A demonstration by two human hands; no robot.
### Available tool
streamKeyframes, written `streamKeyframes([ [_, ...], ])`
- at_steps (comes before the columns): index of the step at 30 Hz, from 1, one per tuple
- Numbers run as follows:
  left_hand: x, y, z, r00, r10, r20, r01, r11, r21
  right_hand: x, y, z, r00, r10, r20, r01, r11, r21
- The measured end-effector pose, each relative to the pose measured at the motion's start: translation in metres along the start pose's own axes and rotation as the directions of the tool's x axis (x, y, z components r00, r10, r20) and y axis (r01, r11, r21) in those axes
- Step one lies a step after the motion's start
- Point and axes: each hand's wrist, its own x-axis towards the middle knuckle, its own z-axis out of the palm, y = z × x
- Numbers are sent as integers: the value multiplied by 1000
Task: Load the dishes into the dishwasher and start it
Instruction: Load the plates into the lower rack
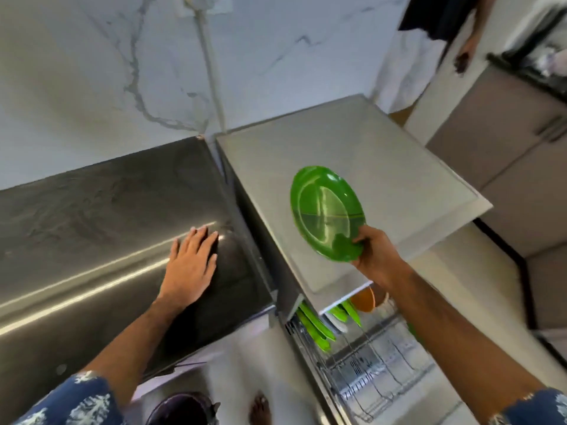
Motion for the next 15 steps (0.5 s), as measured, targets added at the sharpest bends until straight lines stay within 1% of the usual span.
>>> streamKeyframes([
  [1, 3, 22, -1, 999, 47, 8, -47, 999, -16, -15, -2, -32, 999, -11, -40, 12, 999, 36],
  [2, 8, 50, -1, 992, 128, 6, -128, 991, -33, -28, -4, -63, 997, -11, -74, 15, 999, 50],
  [4, 19, 126, 2, 943, 332, -30, -334, 938, -93, -51, -5, -121, 990, -15, -143, 24, 998, 62],
  [6, 29, 216, 6, 876, 475, -77, -481, 861, -164, -74, -5, -181, 973, -22, -231, 37, 998, 58],
  [8, 32, 290, 12, 802, 590, -94, -597, 785, -167, -95, -1, -232, 952, -3, -307, 20, 998, 53],
  [10, 28, 352, 30, 686, 725, -62, -727, 678, -113, -118, 4, -281, 931, 5, -365, 15, 999, 52],
  [11, 23, 378, 42, 632, 774, -31, -773, 628, -92, -126, 10, -308, 921, 10, -390, 14, 998, 58],
  [12, 17, 397, 55, 597, 802, 8, -799, 595, -83, -132, 18, -333, 910, 8, -413, 11, 999, 43],
  [13, 10, 409, 68, 581, 812, 55, -808, 584, -83, -135, 25, -353, 899, 10, -437, -5, 1000, 12],
  [15, -2, 429, 108, 581, 795, 174, -793, 601, -100, -137, 50, -400, 877, 14, -479, -65, 994, -91],
])
